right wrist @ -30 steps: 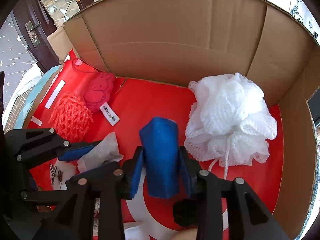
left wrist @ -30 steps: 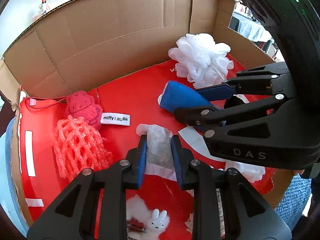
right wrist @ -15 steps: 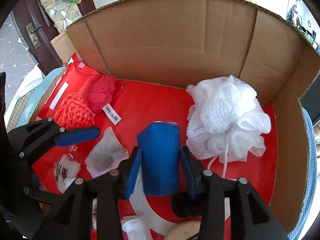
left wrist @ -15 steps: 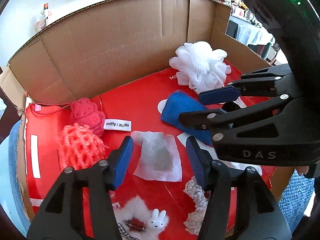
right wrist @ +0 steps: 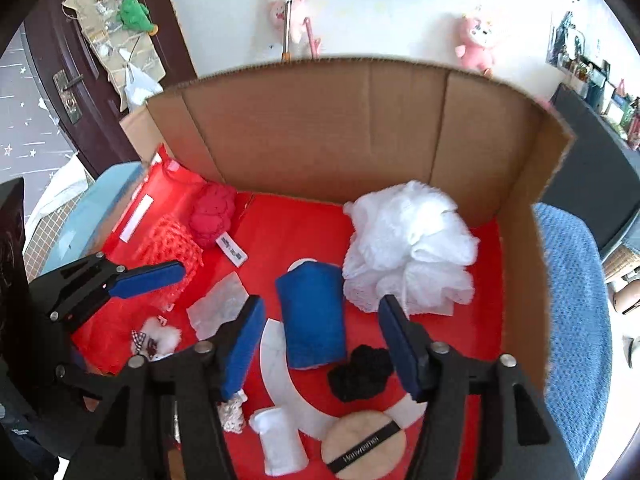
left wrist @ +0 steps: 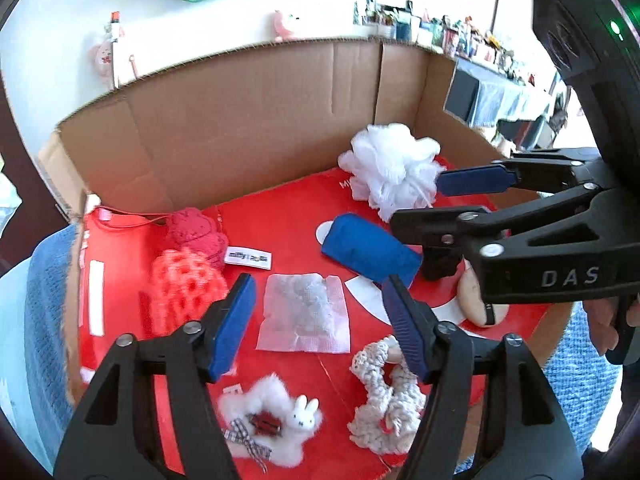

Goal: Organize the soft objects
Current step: 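Withdraw both tools up out of the box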

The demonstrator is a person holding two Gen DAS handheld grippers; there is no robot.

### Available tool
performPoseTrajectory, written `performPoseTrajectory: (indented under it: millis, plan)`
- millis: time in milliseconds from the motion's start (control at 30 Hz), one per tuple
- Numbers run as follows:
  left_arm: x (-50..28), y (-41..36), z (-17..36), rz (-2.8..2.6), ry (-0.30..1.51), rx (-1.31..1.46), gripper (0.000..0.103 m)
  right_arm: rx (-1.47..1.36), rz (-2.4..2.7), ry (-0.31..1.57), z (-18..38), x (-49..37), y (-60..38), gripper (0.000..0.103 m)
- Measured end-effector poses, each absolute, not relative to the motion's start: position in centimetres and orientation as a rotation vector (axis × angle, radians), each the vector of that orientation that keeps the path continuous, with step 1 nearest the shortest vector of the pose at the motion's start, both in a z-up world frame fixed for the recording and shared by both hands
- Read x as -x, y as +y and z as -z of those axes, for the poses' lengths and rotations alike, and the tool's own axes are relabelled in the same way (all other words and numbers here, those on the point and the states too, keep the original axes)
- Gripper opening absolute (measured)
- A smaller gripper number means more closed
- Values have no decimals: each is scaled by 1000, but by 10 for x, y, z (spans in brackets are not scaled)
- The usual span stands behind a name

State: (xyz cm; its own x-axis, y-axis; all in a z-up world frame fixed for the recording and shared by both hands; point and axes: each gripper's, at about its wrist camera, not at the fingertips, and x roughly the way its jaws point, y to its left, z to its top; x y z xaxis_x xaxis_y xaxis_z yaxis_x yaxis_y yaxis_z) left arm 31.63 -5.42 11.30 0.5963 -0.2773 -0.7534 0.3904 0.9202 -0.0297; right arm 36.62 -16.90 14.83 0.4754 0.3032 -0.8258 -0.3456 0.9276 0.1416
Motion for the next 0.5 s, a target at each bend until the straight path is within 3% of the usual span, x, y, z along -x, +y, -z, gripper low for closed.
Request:
performPoseTrajectory:
  millis: [167, 333, 500]
  plan:
    - [-296, -40, -130, 344, 784, -114, 76, 81, -349, 923, -170, -343, -172, 80]
    - [-277, -27, -145, 294, 738, -71, 78, 93, -309, 843, -190, -314, -175, 87]
    - [-251, -19, -154, 228, 697, -62, 87, 112, -268, 782, -201, -288, -175, 96]
